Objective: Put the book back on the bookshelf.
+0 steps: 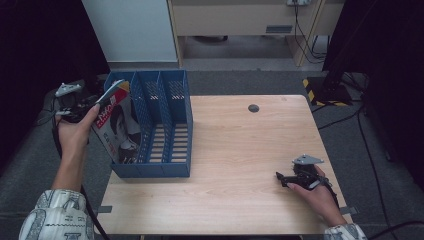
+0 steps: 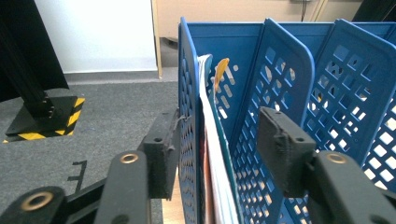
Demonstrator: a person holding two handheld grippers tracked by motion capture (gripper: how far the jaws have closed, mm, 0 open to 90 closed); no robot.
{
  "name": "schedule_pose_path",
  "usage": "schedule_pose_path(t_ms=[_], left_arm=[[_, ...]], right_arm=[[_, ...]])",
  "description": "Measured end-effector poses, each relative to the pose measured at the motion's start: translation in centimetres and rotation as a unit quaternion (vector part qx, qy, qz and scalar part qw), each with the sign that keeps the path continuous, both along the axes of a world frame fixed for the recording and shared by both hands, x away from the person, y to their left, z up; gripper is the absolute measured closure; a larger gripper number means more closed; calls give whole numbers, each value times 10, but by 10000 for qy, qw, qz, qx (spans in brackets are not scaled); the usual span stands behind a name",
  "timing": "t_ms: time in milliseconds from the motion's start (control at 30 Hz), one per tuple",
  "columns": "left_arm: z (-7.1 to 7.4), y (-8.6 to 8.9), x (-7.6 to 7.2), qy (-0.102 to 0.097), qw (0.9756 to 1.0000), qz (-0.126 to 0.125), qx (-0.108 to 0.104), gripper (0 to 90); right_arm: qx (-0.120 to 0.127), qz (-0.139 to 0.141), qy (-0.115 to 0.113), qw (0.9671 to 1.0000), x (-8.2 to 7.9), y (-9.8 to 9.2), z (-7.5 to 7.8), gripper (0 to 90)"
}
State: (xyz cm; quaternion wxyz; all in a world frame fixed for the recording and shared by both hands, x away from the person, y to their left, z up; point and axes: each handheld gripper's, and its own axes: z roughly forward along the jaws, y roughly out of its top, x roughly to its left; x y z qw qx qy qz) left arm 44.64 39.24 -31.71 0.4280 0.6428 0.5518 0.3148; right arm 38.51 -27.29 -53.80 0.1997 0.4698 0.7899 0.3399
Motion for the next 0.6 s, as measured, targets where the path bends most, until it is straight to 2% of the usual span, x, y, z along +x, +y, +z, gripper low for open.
schedule_pose_path(t_ms=[67, 267, 367, 400, 467, 533, 600], left_arm=[[-1, 1, 0, 23, 10000, 14, -5, 510], [-3, -2, 2, 201, 9997, -80, 73, 668], [-5, -2, 3, 327, 9994, -66, -2, 769], [-5, -2, 3, 353, 9993, -79, -98, 829], [-5, -2, 2, 344, 9993, -44, -162, 861], [-4, -3, 1, 288, 9996, -12, -76, 864], [-2, -3, -2, 200, 9998, -23, -98, 866]], right_arm=[[0, 0, 0, 10000, 0, 0, 0, 127], [0, -1, 1, 10000, 0, 0, 0, 127], [0, -1, 0, 10000, 0, 0, 0, 127], [-6, 6, -6, 10000, 0, 0, 0, 127], [-1, -2, 0, 10000, 0, 0, 0, 127], [-1, -2, 0, 10000, 0, 0, 0, 127], [-5, 3, -4, 10000, 0, 0, 0, 127]])
